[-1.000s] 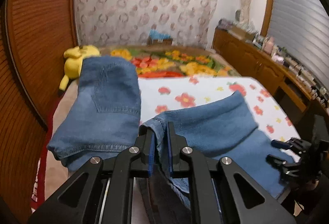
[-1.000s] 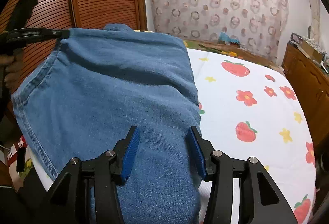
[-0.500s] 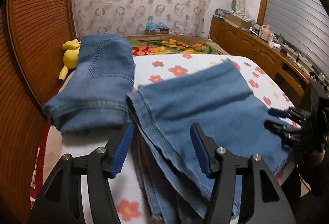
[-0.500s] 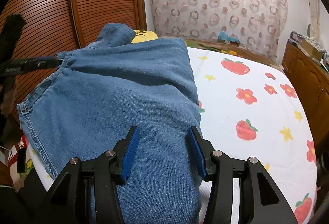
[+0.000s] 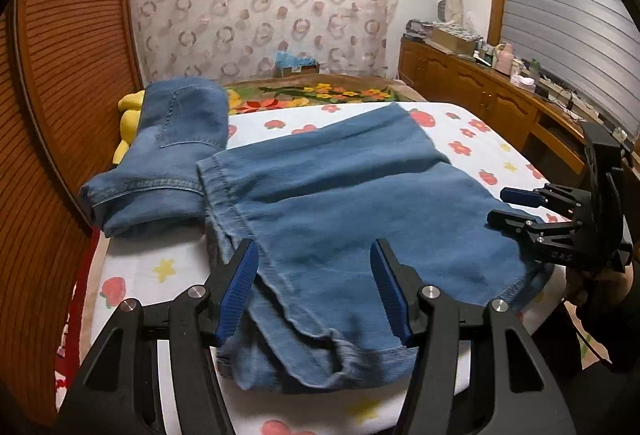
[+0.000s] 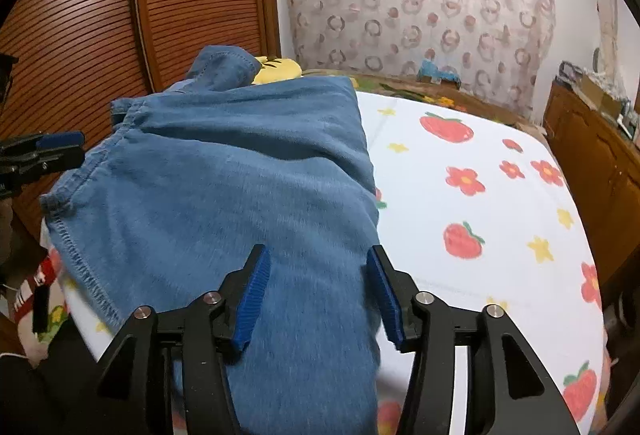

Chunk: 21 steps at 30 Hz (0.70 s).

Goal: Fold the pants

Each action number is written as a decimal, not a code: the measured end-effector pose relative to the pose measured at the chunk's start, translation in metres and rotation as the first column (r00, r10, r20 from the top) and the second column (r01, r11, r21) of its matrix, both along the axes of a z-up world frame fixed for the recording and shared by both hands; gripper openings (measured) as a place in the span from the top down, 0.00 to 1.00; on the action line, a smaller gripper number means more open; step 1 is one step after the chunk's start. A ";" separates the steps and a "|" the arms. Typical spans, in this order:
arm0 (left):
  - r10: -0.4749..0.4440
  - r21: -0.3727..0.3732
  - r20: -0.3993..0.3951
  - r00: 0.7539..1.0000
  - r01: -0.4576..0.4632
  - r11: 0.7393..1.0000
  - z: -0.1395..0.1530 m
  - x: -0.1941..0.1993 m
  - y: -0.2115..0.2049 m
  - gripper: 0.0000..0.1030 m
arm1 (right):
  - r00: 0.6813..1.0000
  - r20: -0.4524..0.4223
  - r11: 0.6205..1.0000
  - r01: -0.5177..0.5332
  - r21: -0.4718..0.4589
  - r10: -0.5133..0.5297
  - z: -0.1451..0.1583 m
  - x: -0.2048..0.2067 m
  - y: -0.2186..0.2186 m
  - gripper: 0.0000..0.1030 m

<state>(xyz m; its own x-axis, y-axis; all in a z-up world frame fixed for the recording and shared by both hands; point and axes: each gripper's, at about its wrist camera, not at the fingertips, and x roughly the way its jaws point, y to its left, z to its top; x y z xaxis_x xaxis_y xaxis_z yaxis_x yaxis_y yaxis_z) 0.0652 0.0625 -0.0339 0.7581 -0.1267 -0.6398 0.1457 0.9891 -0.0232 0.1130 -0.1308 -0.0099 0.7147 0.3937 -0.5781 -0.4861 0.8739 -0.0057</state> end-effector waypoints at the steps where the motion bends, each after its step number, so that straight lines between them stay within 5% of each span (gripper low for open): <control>1: -0.007 0.001 0.003 1.000 0.007 1.000 0.000 -0.002 -0.003 0.42 | 1.000 0.005 1.000 0.003 -0.002 -0.003 0.001 -0.004 -0.002 0.45; 21: -0.052 0.016 -0.044 0.998 0.052 0.999 -0.026 -0.001 -0.042 0.42 | 0.995 -0.092 0.996 0.043 0.083 -0.036 -0.005 -0.019 -0.037 0.45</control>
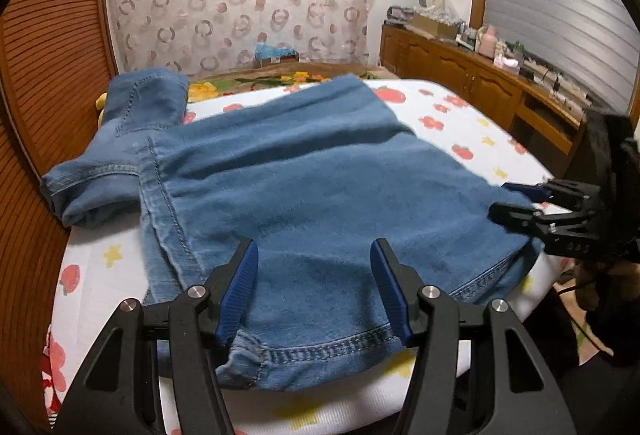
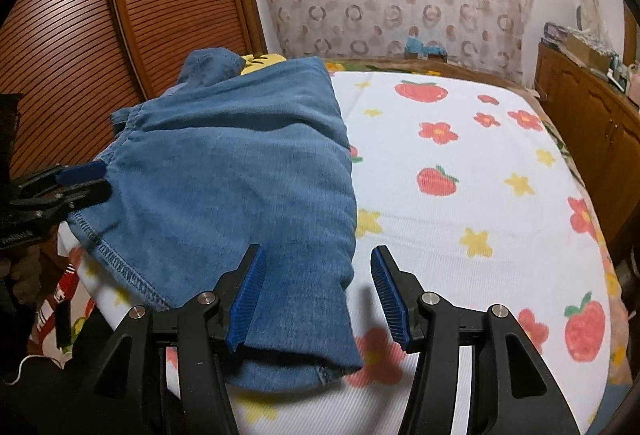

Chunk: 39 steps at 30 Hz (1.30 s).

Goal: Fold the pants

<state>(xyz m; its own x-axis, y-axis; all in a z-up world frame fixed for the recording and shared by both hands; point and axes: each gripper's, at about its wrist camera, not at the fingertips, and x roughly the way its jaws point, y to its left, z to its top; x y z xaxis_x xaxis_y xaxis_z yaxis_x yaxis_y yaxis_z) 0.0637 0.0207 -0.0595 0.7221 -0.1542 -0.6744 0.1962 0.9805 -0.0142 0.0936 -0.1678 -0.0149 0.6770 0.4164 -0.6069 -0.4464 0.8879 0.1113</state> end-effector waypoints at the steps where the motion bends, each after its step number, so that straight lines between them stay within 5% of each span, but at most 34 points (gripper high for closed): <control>1: 0.003 0.006 -0.004 1.000 -0.003 1.000 -0.003 0.000 -0.001 0.42 | 1.000 -0.004 1.000 0.000 -0.003 0.000 -0.002 0.000 0.000 0.45; 15: 0.020 0.034 -0.007 1.000 -0.019 0.999 -0.026 0.001 0.000 0.40 | 1.000 -0.024 1.000 0.017 0.024 -0.016 -0.011 -0.003 -0.002 0.46; 16: 0.021 0.035 -0.006 1.000 -0.021 0.999 -0.026 0.001 0.000 0.40 | 1.000 -0.025 0.999 -0.009 0.033 0.010 -0.011 -0.004 -0.001 0.59; 20: 0.019 0.031 -0.004 1.000 -0.019 0.999 -0.026 0.001 -0.001 0.40 | 0.999 -0.004 0.998 -0.037 0.058 0.037 -0.003 -0.008 0.003 0.82; 22: 0.019 0.023 -0.005 1.000 -0.018 1.000 -0.026 0.002 -0.001 0.40 | 0.999 -0.001 0.994 -0.043 0.103 0.043 0.005 -0.007 -0.001 0.85; 29: 0.038 -0.020 -0.009 0.999 -0.038 0.999 -0.014 -0.004 0.013 0.40 | 0.994 0.085 0.981 -0.087 0.172 0.074 0.046 -0.013 0.005 0.87; 39: 0.183 -0.006 0.014 0.983 -0.183 0.983 0.000 -0.019 0.080 0.40 | 0.966 0.189 0.964 -0.209 0.163 0.178 0.091 -0.012 0.062 0.88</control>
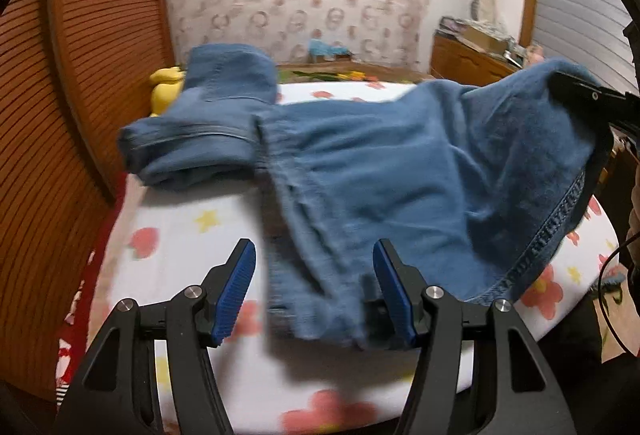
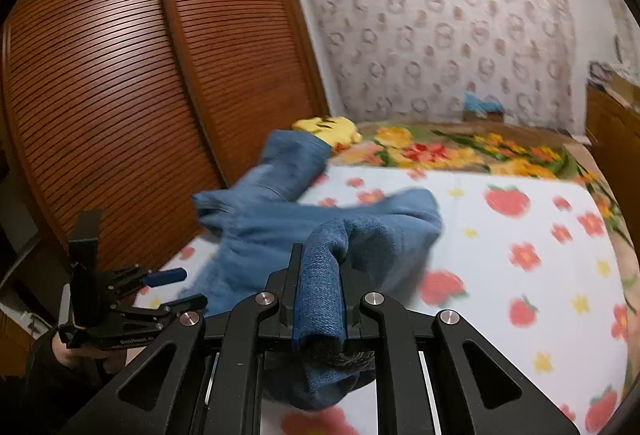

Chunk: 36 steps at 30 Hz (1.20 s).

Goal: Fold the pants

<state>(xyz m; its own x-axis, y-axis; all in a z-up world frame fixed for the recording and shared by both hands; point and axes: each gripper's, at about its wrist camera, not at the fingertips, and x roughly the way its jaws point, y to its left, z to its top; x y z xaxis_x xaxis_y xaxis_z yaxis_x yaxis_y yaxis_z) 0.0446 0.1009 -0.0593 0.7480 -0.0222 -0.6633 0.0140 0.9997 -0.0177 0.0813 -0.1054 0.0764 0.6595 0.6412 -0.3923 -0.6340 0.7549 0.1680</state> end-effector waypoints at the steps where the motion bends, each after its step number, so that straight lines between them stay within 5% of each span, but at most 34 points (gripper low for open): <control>1: 0.014 0.005 0.008 1.000 -0.014 1.000 0.003 -0.003 0.006 0.40 | 1.000 0.005 1.000 -0.018 -0.001 0.018 0.001 0.001 0.009 0.88; 11: 0.101 0.026 0.067 0.993 -0.103 0.994 0.025 -0.024 0.044 0.40 | 0.972 -0.034 0.972 -0.232 0.039 0.233 -0.001 -0.001 0.077 0.88; 18: 0.134 -0.014 0.083 0.988 -0.133 0.991 0.033 -0.022 0.058 0.40 | 0.935 -0.104 0.935 -0.348 -0.065 0.340 -0.039 -0.017 0.109 0.88; 28: 0.052 -0.055 0.119 0.992 -0.045 0.997 0.055 -0.006 0.042 0.40 | 0.929 -0.161 0.928 -0.353 -0.117 0.333 -0.063 -0.009 0.118 0.84; 36: -0.027 -0.075 0.107 0.994 0.035 0.997 0.062 0.021 0.016 0.40 | 0.952 -0.114 0.939 -0.299 -0.169 0.283 -0.046 -0.037 0.096 0.60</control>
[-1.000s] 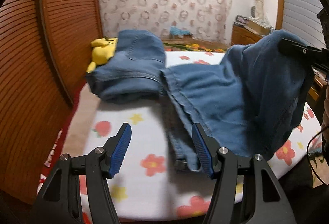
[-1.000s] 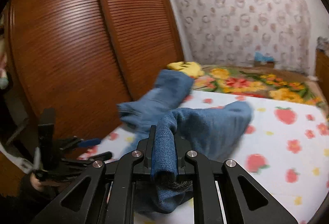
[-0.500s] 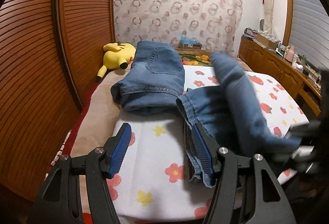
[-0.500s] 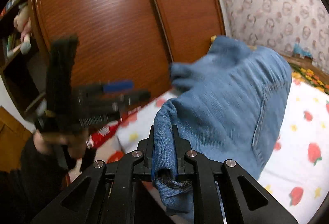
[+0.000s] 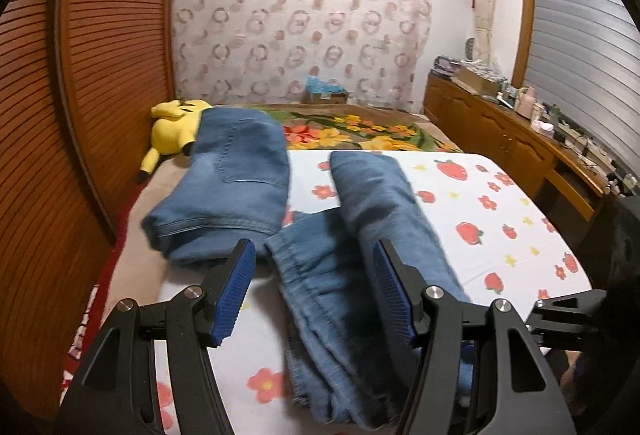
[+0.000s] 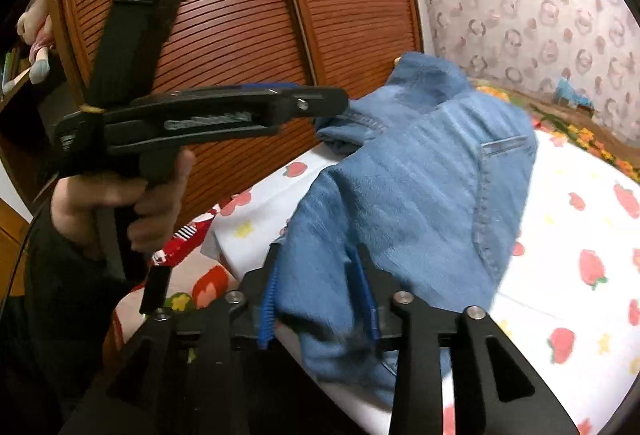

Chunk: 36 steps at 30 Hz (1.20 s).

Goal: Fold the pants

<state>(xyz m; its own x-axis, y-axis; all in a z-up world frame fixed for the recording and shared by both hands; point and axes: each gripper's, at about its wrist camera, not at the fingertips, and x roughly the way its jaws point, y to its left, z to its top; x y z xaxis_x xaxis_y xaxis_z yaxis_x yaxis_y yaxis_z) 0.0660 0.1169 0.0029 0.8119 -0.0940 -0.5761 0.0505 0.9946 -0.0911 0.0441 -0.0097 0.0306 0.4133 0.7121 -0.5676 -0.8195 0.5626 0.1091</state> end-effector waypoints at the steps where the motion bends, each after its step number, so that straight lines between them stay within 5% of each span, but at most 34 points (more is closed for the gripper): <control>1: -0.005 -0.005 -0.004 1.000 0.005 1.000 -0.001 0.002 -0.002 0.40 | 1.000 0.008 1.000 0.002 -0.003 -0.002 0.004 -0.005 -0.002 0.59; 9: -0.109 -0.025 -0.068 0.992 0.107 0.994 -0.012 0.031 -0.031 0.41 | 0.991 0.081 0.994 0.106 0.003 -0.106 0.019 -0.019 -0.025 0.58; 14: -0.161 -0.014 -0.149 0.976 0.160 0.987 -0.027 0.045 -0.045 0.69 | 0.978 0.101 0.983 0.185 0.002 -0.184 0.021 -0.009 -0.030 0.58; 19: -0.184 0.006 -0.138 0.973 0.187 0.982 -0.025 0.033 -0.046 0.89 | 0.971 0.090 0.975 0.223 0.004 -0.222 0.015 0.001 -0.025 0.58; 27: -0.101 -0.002 0.004 0.995 0.101 0.995 0.006 -0.027 -0.029 0.91 | 0.966 0.071 0.968 0.250 0.013 -0.250 0.015 0.014 -0.024 0.58; 36: 0.020 0.037 -0.149 0.989 -0.015 0.999 -0.057 -0.016 0.007 0.91 | 0.978 0.053 0.980 0.200 0.011 -0.200 0.002 0.042 -0.008 0.57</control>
